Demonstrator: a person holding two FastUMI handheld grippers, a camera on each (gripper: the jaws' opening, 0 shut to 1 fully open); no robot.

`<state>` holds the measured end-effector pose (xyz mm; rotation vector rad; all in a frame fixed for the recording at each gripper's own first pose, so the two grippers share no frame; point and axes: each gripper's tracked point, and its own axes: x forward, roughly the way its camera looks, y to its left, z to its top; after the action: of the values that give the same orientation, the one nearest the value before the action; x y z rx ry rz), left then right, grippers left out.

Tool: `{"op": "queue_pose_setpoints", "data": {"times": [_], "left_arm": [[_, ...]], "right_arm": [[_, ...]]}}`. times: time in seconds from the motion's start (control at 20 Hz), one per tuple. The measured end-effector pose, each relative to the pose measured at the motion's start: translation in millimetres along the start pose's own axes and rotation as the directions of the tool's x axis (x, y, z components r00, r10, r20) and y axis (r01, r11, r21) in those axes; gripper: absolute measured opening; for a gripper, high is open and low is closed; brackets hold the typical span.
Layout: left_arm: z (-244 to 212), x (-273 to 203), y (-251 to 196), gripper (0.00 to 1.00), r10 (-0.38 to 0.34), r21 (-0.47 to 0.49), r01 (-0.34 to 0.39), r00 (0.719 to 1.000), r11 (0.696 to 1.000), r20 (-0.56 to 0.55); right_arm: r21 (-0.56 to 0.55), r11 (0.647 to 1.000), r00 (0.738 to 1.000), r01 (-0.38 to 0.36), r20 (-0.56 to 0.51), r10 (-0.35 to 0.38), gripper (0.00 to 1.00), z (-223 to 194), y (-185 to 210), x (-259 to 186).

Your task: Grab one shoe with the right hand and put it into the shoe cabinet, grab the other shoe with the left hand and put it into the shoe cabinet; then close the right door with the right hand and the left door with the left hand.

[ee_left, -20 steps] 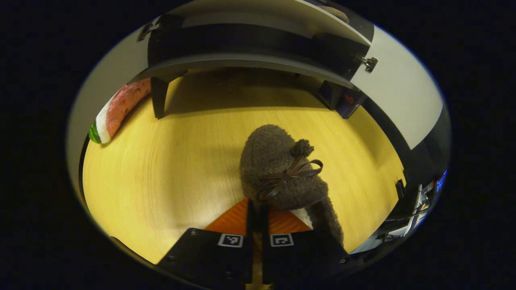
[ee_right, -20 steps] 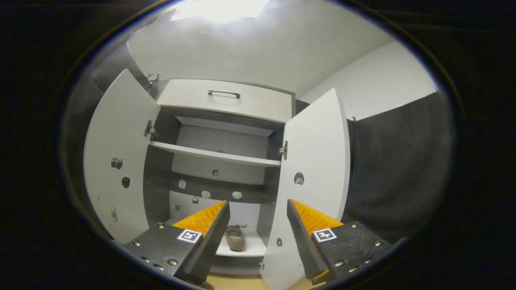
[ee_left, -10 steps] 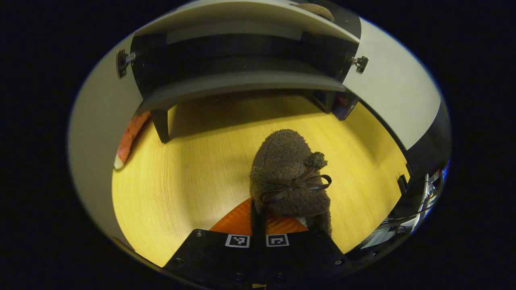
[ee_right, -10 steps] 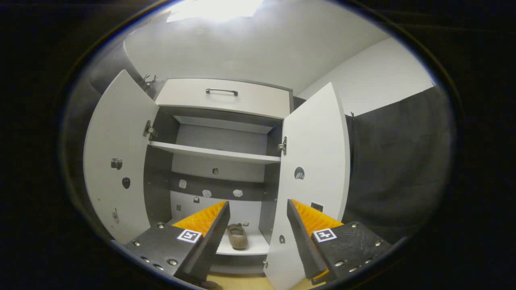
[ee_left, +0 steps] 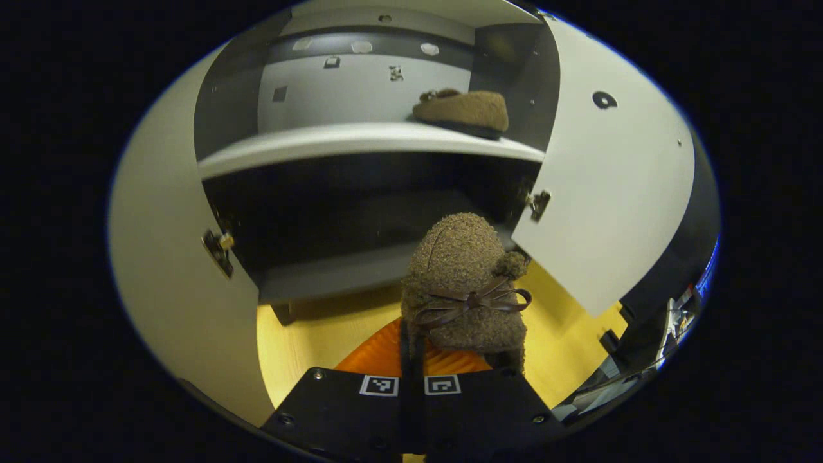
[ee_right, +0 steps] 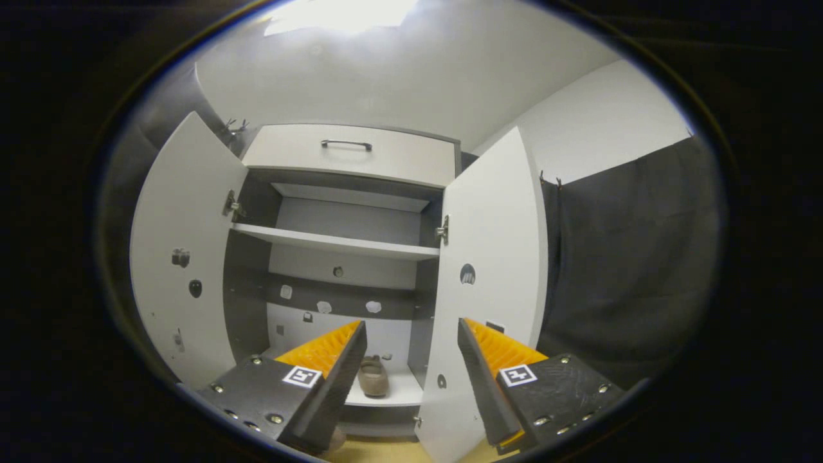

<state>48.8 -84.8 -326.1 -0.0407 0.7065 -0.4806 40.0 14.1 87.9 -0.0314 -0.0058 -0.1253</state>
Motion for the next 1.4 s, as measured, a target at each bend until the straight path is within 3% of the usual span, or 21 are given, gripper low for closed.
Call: {"op": "queue_pose_setpoints", "data": {"times": [0.35,0.6,0.75,1.15,1.4], "left_arm": [[127.0,-14.3,12.9,0.00,0.034,-0.024,-0.030,0.982,0.999,0.187],[216.6,-8.2,34.6,0.00,0.093,-0.025,-0.090,0.941,0.996,0.325],[250.8,4.0,54.3,0.00,0.149,-0.073,-0.131,0.922,0.989,0.358],[267.0,58.2,110.0,0.00,0.285,-0.170,-0.247,0.921,0.954,0.266],[263.8,81.4,129.2,0.00,0.330,-0.166,-0.300,0.920,0.940,0.209]], "right_arm": [[0.015,1.000,1.000,0.018,0.012,-0.018,0.87,-0.8,-18.8,-3.1],[0.026,1.000,0.999,-0.001,0.036,0.000,0.87,4.9,-26.2,-12.3],[-0.001,1.000,0.998,0.012,0.058,-0.012,0.87,10.6,-37.1,-19.1],[-0.042,0.994,0.994,0.100,0.051,-0.098,0.85,9.1,-70.3,-22.0],[-0.042,0.992,0.992,0.118,0.056,-0.115,0.86,10.2,-78.5,-25.8]]}}
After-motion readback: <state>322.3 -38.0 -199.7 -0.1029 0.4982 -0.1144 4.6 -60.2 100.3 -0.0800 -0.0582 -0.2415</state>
